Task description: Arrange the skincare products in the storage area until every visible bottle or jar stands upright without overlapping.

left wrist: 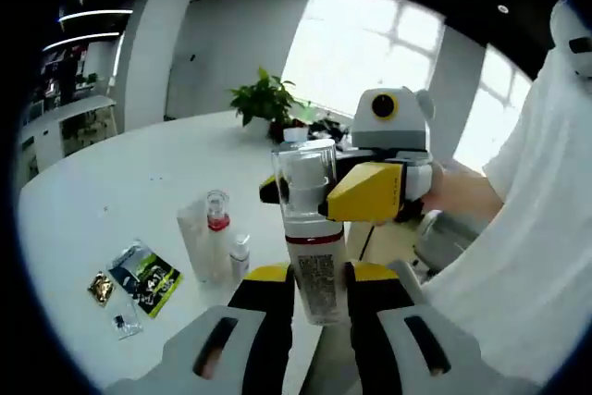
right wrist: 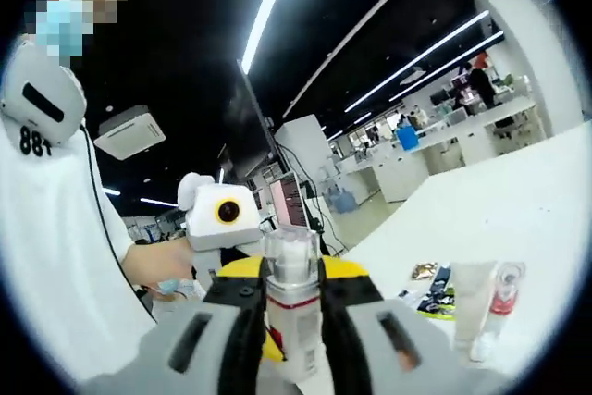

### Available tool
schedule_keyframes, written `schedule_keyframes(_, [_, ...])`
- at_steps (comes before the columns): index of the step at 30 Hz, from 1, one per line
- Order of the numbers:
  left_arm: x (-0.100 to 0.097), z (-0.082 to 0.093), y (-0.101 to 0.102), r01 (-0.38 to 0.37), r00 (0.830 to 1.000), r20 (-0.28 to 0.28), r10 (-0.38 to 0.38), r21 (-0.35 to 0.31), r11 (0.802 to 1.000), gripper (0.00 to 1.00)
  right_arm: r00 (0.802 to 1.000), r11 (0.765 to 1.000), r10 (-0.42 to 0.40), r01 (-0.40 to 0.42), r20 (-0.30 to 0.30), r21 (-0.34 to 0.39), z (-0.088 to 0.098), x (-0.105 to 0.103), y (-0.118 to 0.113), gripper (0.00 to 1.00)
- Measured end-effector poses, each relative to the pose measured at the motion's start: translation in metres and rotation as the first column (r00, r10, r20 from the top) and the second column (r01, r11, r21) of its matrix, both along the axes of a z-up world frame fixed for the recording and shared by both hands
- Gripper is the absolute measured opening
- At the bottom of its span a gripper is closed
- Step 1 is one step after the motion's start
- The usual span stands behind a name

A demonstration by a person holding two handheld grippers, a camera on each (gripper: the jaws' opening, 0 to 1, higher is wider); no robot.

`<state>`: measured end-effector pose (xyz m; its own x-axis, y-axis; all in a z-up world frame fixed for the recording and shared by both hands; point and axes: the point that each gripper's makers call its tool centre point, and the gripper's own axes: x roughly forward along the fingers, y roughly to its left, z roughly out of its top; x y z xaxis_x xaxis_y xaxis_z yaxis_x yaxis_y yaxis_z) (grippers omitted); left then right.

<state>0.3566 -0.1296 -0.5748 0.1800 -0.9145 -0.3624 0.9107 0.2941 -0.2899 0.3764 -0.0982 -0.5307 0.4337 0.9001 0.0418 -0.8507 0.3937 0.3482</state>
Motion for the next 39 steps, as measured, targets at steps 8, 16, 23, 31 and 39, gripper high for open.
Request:
schedule_keyframes(8, [0.011, -0.005, 0.004, -0.001, 0.992, 0.129, -0.014, 0.118, 0.993, 0.19, 0.999, 0.996, -0.026, 0.029, 0.041, -0.088, -0.012, 0.003, -0.002, 0.21])
schedule_keyframes(16, [0.013, -0.013, 0.0, 0.01, 0.991, 0.13, -0.027, 0.132, 0.991, 0.18, 0.996, 0.98, -0.046, 0.059, 0.072, -0.189, -0.021, 0.002, -0.004, 0.22])
schedule_keyframes(23, [0.02, -0.026, -0.004, 0.011, 0.989, 0.145, -0.034, 0.16, 0.987, 0.18, 0.994, 0.952, -0.057, 0.081, 0.091, -0.294, -0.032, 0.009, -0.008, 0.22])
schedule_keyframes(31, [0.025, -0.044, -0.011, 0.007, 0.99, 0.138, -0.032, 0.182, 0.983, 0.18, 0.993, 0.91, -0.053, 0.092, 0.105, -0.405, -0.047, 0.014, -0.015, 0.22])
schedule_keyframes(39, [0.035, -0.057, -0.019, -0.026, 0.99, 0.143, 0.0, 0.179, 0.983, 0.18, 0.992, 0.877, -0.021, 0.077, 0.121, -0.475, -0.059, 0.022, -0.023, 0.22])
